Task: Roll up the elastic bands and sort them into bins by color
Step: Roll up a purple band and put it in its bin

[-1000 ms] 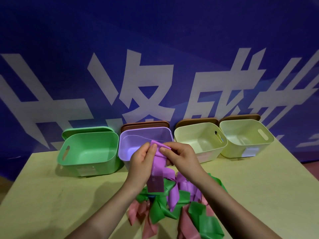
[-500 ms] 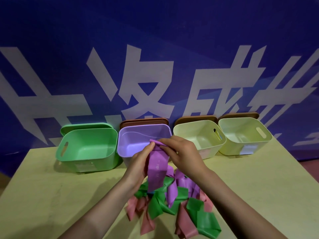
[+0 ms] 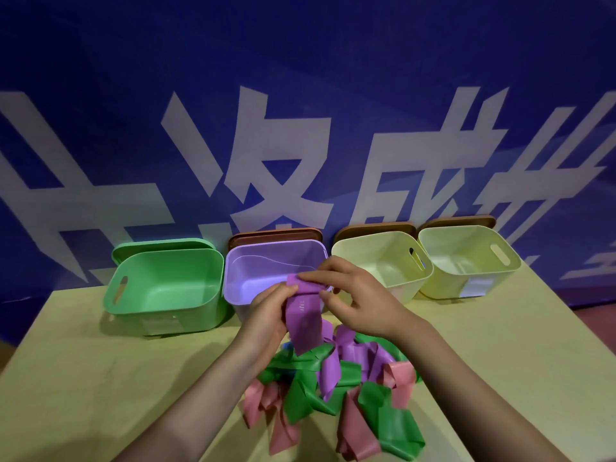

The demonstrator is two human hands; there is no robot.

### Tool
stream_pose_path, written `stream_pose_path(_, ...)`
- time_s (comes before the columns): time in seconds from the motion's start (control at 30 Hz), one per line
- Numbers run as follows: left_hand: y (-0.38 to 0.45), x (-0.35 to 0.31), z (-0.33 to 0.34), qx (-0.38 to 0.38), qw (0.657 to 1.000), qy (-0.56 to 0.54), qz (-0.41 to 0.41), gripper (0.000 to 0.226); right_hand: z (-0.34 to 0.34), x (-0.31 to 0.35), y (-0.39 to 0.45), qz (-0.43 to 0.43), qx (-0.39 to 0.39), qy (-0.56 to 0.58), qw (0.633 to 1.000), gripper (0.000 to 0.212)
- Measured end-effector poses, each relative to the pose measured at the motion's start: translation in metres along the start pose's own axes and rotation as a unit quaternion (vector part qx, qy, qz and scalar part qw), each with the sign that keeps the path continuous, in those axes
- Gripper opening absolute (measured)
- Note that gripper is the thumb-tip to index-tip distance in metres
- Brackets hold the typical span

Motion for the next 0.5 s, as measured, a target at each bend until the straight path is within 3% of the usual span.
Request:
stream_pose_path(0.13, 0.001, 0.002, -0.004, 0.005, 0.996, 0.076, 0.054, 0.022, 0.006, 0.000, -0.005, 0.135, -0.014, 0.140, 0.981, 0.039)
stream_pose_path(0.23, 0.001, 0.002, -0.004, 0.018, 0.988, 0.127, 0.088, 0.021, 0.013, -0.004, -0.002, 0.218, -0.022, 0.194, 0.956, 0.019)
stream_pose_path(0.3, 0.000, 0.000, -0.003, 0.024, 0.983, 0.149, 0.101, 0.021, 0.015, -0.006, -0.001, 0.228, -0.024, 0.227, 0.947, 0.007)
stream_pose_path(0.5, -0.002, -0.003, 0.000, 0.036, 0.980, 0.148, 0.126, 0.013, 0.018, -0.006, -0.003, 0.237, -0.041, 0.290, 0.926, 0.008)
Point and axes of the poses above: each hand's wrist, its own y-axis towards the middle knuckle, its own z-axis out of the palm, x = y × z, the point moved 2 cm from there along y, towards the middle knuckle, and after that the axes turned 15 degrees about z, right-handed, at the moved point
